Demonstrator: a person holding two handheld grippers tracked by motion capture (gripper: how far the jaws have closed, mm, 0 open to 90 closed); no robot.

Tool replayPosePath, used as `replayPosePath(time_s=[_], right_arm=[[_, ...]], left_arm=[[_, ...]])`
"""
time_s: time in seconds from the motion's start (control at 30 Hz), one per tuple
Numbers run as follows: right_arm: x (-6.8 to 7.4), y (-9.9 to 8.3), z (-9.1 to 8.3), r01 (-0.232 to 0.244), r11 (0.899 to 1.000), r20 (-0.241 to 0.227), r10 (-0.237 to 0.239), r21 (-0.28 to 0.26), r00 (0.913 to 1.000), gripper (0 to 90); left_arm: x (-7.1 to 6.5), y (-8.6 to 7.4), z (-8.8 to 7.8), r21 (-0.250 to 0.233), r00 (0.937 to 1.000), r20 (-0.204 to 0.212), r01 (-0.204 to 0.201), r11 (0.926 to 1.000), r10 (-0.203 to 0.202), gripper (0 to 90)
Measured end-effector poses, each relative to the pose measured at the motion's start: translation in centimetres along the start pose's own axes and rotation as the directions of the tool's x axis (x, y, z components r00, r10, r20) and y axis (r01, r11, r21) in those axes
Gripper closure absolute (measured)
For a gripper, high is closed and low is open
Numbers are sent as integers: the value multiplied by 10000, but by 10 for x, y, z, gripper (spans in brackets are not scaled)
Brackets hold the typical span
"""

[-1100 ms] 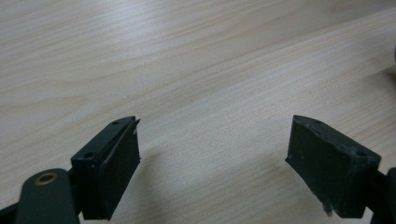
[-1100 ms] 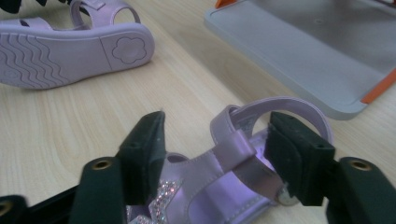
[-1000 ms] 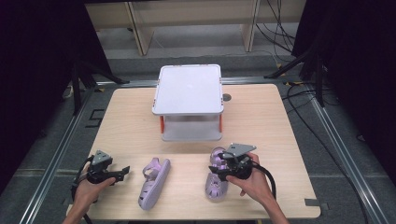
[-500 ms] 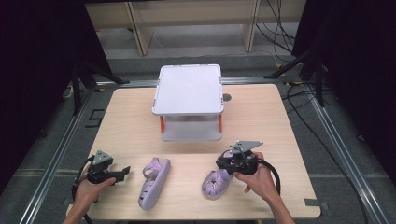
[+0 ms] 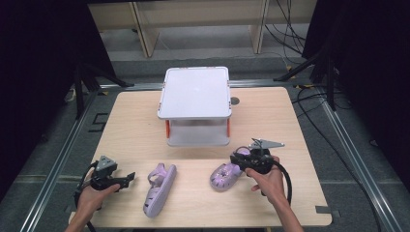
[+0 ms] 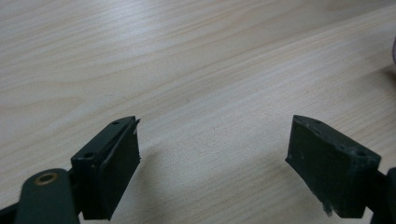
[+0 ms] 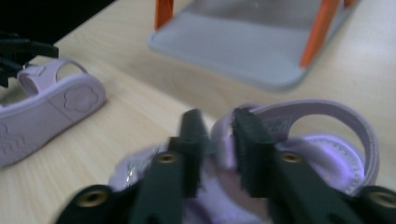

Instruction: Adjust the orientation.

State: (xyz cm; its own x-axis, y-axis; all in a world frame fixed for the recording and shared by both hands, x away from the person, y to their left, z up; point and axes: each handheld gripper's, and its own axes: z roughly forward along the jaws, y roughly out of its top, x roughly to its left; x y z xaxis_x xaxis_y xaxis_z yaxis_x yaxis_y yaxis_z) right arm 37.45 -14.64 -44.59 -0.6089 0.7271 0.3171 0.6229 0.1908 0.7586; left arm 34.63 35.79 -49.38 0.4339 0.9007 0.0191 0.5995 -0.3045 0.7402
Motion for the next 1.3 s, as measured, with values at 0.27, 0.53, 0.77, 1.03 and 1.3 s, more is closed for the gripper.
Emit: replayPosePath(time_s=[0.27, 0.53, 0.77, 1.03, 1.3], right_arm=[[6, -20, -27, 1050, 9930, 58, -1055, 545, 9944, 573], [26, -26, -38, 1449, 9834, 212, -1481, 1091, 9887, 507], [40, -34, -40, 1717, 9752, -789, -1619, 1395, 9837, 551], [53, -35, -40, 1775, 9727, -882, -1657, 1491, 9822, 539], [56, -28, -52, 2470, 9686, -665, -2446, 300, 9673, 541]], left_arm=[[-2, 0, 0, -36, 10000, 13, 52, 10000, -52, 164], [-2, 1, 0, -116, 9999, 45, 133, 9998, -132, 164], [-3, 1, 0, -98, 9997, 71, 236, 9997, -235, 164], [-4, 1, -1, -113, 9996, 41, 276, 9996, -276, 164], [-3, 1, 0, -191, 9999, 125, 111, 9998, -109, 164]])
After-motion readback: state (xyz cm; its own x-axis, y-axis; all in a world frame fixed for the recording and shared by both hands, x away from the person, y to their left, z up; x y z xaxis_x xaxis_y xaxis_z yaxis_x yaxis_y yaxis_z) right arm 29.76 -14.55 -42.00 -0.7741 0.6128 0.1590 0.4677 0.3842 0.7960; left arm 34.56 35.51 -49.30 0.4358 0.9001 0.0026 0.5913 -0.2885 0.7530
